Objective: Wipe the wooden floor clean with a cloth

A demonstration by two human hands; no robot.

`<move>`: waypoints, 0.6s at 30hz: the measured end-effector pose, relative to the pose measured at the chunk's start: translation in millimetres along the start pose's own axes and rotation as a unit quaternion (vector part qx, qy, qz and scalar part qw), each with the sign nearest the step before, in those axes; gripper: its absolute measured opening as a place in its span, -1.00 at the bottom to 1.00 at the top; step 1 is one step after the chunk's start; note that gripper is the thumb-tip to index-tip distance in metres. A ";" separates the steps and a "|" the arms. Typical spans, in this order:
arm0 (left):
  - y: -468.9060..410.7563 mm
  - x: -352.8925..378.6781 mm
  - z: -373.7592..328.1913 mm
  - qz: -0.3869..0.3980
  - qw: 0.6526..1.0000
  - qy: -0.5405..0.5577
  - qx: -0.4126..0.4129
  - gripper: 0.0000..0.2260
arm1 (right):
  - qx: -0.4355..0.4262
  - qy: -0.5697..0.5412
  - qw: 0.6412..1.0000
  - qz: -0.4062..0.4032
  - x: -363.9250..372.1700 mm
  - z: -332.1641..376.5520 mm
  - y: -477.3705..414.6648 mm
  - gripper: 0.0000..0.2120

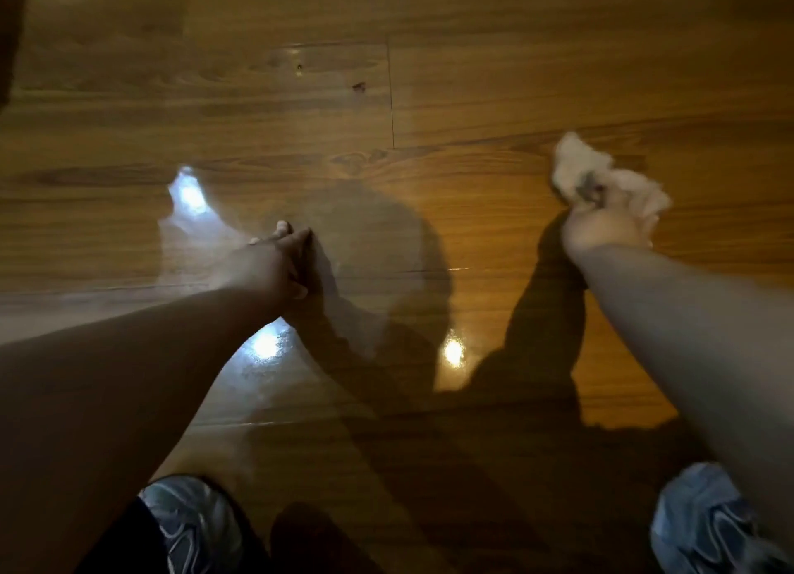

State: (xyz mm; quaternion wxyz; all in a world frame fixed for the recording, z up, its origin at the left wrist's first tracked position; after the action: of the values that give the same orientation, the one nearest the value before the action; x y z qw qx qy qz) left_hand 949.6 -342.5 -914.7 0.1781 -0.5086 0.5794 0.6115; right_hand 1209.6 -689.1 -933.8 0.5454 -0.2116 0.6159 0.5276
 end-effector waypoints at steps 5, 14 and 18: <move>1.6 -13.4 3.7 -0.043 0.999 -0.010 0.030 -0.22 | -0.199 0.063 0.977 0.052 58.0 74.9 88.9 -0.51; 1.1 -13.1 15.7 -0.107 0.993 0.058 0.010 -0.25 | -0.326 0.098 0.934 0.107 80.1 104.7 127.4 -0.51; 0.9 -11.3 16.8 -0.105 0.993 0.044 0.011 -0.28 | -0.033 0.018 0.997 0.074 33.9 64.4 45.2 -0.44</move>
State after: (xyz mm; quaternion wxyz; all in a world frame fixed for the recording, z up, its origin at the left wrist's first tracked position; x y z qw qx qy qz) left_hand 946.6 -323.6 -908.0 0.2209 -0.5909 0.5369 0.5601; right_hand 1190.0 -605.8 -935.4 0.4864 -0.1926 0.6214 0.5832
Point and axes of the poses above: each hand's wrist, its own y-axis away from the middle knuckle, its own x-axis out of the palm, z = x × y, the point moved 10 cm from there along -y, towards the middle knuckle, and after that the axes turned 15 degrees about x, right-handed, at the moved point
